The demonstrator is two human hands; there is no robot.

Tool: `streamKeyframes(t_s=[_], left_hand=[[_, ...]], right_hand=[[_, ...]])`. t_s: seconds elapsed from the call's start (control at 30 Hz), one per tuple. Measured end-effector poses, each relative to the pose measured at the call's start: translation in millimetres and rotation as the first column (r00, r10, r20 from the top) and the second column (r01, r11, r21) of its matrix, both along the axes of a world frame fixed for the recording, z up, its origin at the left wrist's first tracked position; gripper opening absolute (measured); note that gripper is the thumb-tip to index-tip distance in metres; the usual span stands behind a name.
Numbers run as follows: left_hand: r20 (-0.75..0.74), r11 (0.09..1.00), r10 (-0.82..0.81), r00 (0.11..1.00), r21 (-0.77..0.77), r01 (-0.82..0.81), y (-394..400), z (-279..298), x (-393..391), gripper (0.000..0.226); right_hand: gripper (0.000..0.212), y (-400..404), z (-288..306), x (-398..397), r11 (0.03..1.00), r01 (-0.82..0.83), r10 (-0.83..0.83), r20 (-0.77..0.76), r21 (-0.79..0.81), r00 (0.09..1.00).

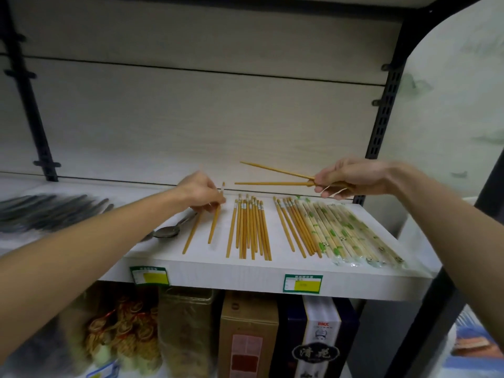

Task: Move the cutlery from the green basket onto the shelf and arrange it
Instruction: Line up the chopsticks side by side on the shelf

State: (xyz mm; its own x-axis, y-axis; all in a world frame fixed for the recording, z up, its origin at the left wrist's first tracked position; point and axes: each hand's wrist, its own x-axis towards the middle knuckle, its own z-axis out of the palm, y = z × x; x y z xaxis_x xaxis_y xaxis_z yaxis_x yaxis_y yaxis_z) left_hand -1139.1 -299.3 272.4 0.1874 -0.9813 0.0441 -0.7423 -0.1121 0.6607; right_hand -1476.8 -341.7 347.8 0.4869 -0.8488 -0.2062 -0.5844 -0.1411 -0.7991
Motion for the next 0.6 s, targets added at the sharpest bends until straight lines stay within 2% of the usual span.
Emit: streamKeyframes(t_s=[0.13, 0.2, 0.27, 0.37, 0.43, 0.53, 0.6], left_hand=[[0.294, 0.999, -0.01, 0.956, 0.038, -0.001, 1, -9, -10, 0.033], [0.437, 0.999, 0.03, 0.899, -0.025, -0.021, 1, -6, -10, 0.047], [0.521, 0.988, 0.072, 0.851, -0.152, 0.01, -1, -2, -10, 0.062], [0.564, 0.929, -0.046, 0.825, -0.278, 0.242, -1, 5, -17, 0.086], [0.639, 0.864, -0.151, 0.754, -0.286, 0.414, 1, 12, -24, 0.093], [0.74, 0.8, -0.22, 0.636, -0.236, 0.552, -1, 23, -36, 0.086], [0.763, 0.771, -0.218, 0.609, -0.248, 0.587, -3, 32, -44, 0.076]], right_hand=[[0.022, -7, -10, -6, 0.999, 0.037, -0.038, 0.047, 0.013, 0.998], [0.023, -10, -13, -8, 0.999, 0.035, -0.036, 0.044, 0.025, 0.998], [0.024, -10, -14, -8, 0.999, 0.023, -0.024, 0.028, 0.036, 0.999], [0.023, -9, -12, -3, 0.998, -0.007, 0.007, 0.002, 0.055, 1.0], [0.023, -8, -7, 2, 0.997, -0.034, 0.034, 0.004, 0.063, 0.999], [0.027, -7, 0, 8, 0.996, -0.061, 0.059, 0.042, 0.059, 0.997], [0.027, -7, 4, 10, 0.997, -0.07, 0.067, 0.081, 0.036, 0.994]])
